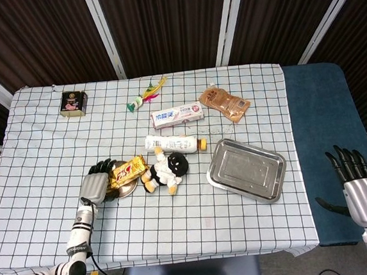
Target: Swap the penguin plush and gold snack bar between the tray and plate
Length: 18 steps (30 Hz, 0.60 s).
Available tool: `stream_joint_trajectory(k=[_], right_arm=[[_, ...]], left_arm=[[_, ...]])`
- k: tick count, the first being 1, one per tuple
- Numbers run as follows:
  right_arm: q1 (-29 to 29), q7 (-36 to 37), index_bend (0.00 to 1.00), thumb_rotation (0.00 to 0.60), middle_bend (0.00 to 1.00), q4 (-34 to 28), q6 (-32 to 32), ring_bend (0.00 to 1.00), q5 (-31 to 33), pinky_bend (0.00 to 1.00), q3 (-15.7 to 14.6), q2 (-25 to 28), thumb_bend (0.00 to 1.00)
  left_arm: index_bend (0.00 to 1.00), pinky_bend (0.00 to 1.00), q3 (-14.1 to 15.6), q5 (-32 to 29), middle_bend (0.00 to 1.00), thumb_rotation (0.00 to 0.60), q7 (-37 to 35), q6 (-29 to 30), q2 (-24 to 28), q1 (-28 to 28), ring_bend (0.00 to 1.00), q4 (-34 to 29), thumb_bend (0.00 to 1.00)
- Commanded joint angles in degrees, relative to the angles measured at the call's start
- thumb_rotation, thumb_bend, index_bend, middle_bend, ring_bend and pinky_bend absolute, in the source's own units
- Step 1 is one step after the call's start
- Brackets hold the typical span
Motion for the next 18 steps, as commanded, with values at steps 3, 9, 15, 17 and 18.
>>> stream_joint_trajectory(k=[3,9,15,17,18], right_arm=[[-0.1,0.1,0.00,0.600,0.00,-0.1,-0.3,0.00,-0.1,0.00,0.2,0.1,0.09],[-0.4,0.2,0.00,0.600,0.00,-0.2,-0.4,0.00,-0.1,0.00,0.5,0.2,0.09],[-0.5,0.0,0.00,0.600,0.00,-0.3,-0.7,0.00,0.1,0.00,0.9,0.1,0.09],[-0.6,-0.2,0.00,0.600,0.00,-0.4,-0.7,0.00,0.1,0.00,1.0,0.0,0.09],[-0.6,-0.3,0.00,0.600,0.00,-0.4,-0.7,0.00,0.1,0.00,1.1,-0.1,0.09]], left_arm=[[0.26,0.45,0.6,4.7,0.36,0.600,-2.9,3.5,-3.3,0.6,0.35,4.8,0.44],[0.51,0.63,1.0,9.7,0.54,0.600,-6.2,7.8,-4.4,2.0,0.51,7.5,0.61],[0.57,0.65,2.4,15.0,0.61,0.600,-7.0,14.9,0.1,5.6,0.56,1.0,0.63],[0.58,0.66,3.7,18.2,0.61,0.600,-8.2,17.3,2.1,6.8,0.56,-2.9,0.63],[0.59,0.66,4.4,19.8,0.62,0.600,-9.1,18.0,3.0,7.2,0.57,-4.6,0.63]])
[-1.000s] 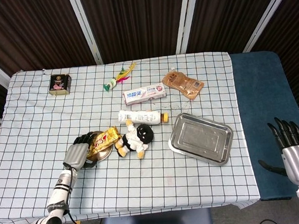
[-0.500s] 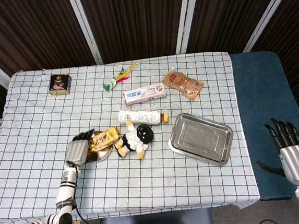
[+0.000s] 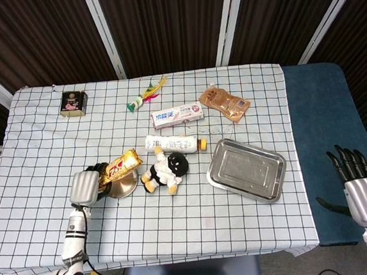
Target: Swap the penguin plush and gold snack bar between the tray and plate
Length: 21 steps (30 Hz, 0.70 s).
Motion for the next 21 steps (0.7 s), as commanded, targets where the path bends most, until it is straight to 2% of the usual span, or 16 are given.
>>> stream_joint_trajectory(k=[1,5,11,16,21], right_arm=[[-0.1,-0.1,0.00,0.600,0.00,0.0,0.0,0.00,0.0,0.00,0.1,-0.1,0.09],[-0.3,0.1,0.00,0.600,0.00,0.0,0.2,0.00,-0.2,0.00,0.2,-0.1,0.09],[-0.5,0.9,0.00,0.600,0.00,0.0,0.6,0.00,-0.6,0.00,0.4,0.0,0.09],[-0.8,1.6,0.00,0.600,0.00,0.3,1.2,0.00,-1.0,0.00,0.6,0.1,0.09],[-1.0,2.4,0.00,0.600,0.00,0.4,1.8,0.00,-1.5,0.00,0.7,0.1,0.09]], left_arm=[[0.59,0.66,2.9,6.9,0.62,0.600,-3.1,4.1,4.5,2.8,0.57,-7.6,0.63],[0.59,0.66,6.4,14.0,0.62,0.600,-7.1,4.9,7.4,3.5,0.57,-12.4,0.63],[0.59,0.66,9.9,21.4,0.62,0.600,-13.8,1.2,7.4,1.6,0.57,-10.8,0.63],[0.59,0.66,10.5,23.5,0.62,0.600,-17.8,-1.6,4.6,0.2,0.57,-7.4,0.63],[0.59,0.66,10.1,24.4,0.62,0.600,-16.1,-3.3,1.0,-0.8,0.57,-6.1,0.63]])
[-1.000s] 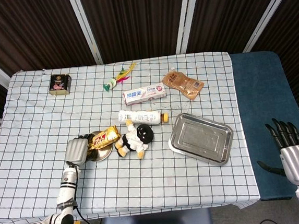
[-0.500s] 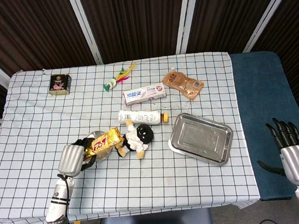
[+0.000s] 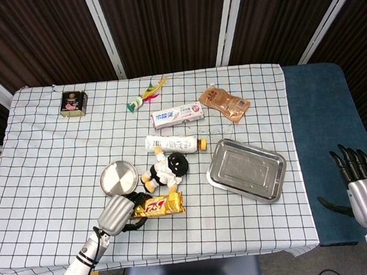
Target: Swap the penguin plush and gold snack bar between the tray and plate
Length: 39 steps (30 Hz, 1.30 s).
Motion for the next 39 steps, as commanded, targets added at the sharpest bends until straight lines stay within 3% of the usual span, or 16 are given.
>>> stream_joint_trajectory(k=[1,7,11,14,18,22,29,37,39], right_arm=[[-0.2,0.4,0.00,0.600,0.00,0.2,0.4,0.00,-0.4,0.00,0.0,0.0,0.09],[-0.8,1.5,0.00,0.600,0.00,0.3,1.6,0.00,-1.2,0.00,-0.1,0.4,0.09],[-1.0,2.2,0.00,0.600,0.00,0.3,2.0,0.00,-1.3,0.00,0.1,0.6,0.09],[-1.0,2.7,0.00,0.600,0.00,0.4,2.3,0.00,-1.4,0.00,0.3,0.6,0.09],[-1.0,2.8,0.00,0.600,0.00,0.8,2.5,0.00,-1.6,0.00,0.5,0.4,0.09],[-1.0,2.5,0.00,0.600,0.00,0.9,2.3,0.00,-1.6,0.00,0.6,0.2,0.09],[-0.9,2.2,0.00,0.600,0.00,0.8,2.0,0.00,-1.7,0.00,0.6,0.1,0.09],[-1.0,2.2,0.00,0.600,0.00,0.8,1.9,0.00,-2.1,0.00,0.4,0.0,0.09],[-1.0,2.1,0.00,0.600,0.00,0.8,1.7,0.00,-2.1,0.00,0.3,0.1,0.09]], left_arm=[[0.59,0.66,-0.3,0.6,0.62,0.600,2.0,-1.5,-2.6,-0.9,0.57,1.2,0.63],[0.59,0.66,-1.0,0.3,0.60,0.600,4.5,-2.8,-6.3,-1.3,0.56,2.4,0.61],[0.48,0.63,-1.4,0.1,0.49,0.600,5.1,-3.2,-7.5,-1.4,0.46,3.1,0.56],[0.33,0.54,-1.4,-0.1,0.37,0.600,6.3,-3.9,-7.0,-1.6,0.37,3.0,0.47],[0.13,0.38,-1.3,-2.0,0.17,0.600,7.5,-6.2,-4.7,-1.7,0.18,0.6,0.42],[0.04,0.21,-1.4,-3.9,0.06,0.600,9.8,-8.4,-1.9,-1.9,0.04,-3.2,0.41],[0.00,0.17,-2.4,-5.7,0.02,0.600,13.4,-8.5,0.6,-1.7,0.01,-6.2,0.41],[0.00,0.16,-9.7,-12.6,0.00,0.600,18.2,-10.3,-2.3,-4.3,0.00,-3.0,0.40],[0.00,0.15,-10.3,-13.2,0.00,0.600,18.6,-10.8,-2.5,-4.8,0.00,-2.8,0.40]])
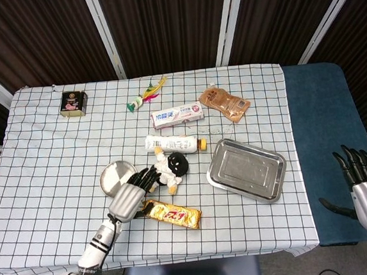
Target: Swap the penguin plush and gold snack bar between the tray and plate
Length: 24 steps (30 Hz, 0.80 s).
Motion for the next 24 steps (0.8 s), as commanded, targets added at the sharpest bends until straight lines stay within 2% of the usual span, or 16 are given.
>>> stream_joint_trajectory(k=[1,4,8,16,24], right_arm=[[0.0,0.0,0.00,0.600,0.00,-0.1,-0.1,0.00,0.0,0.00,0.0,0.1,0.09],[0.1,-0.1,0.00,0.600,0.00,-0.1,-0.5,0.00,-0.1,0.00,-0.2,0.2,0.09],[0.0,0.3,0.00,0.600,0.00,-0.4,-0.5,0.00,-0.5,0.00,-0.5,0.5,0.09],[-0.1,1.1,0.00,0.600,0.00,-0.4,-0.3,0.00,-0.6,0.00,-0.5,0.8,0.09],[-0.2,1.7,0.00,0.600,0.00,-0.6,-0.2,0.00,-0.9,0.00,-0.6,1.1,0.09]], left_arm=[[0.00,0.15,-1.5,-1.5,0.00,0.600,1.0,-1.2,-0.8,-1.3,0.00,0.8,0.40],[0.00,0.13,-2.7,-2.4,0.00,0.600,2.0,-2.3,-1.3,-2.6,0.00,1.6,0.40],[0.00,0.10,-4.9,-6.0,0.00,0.600,4.4,-6.9,-2.9,-6.2,0.00,4.9,0.40],[0.00,0.07,-6.0,-9.1,0.00,0.600,4.3,-10.2,-6.4,-9.6,0.00,11.0,0.40],[0.00,0.07,-5.6,-10.6,0.00,0.600,3.1,-11.6,-9.6,-11.2,0.00,16.6,0.40]])
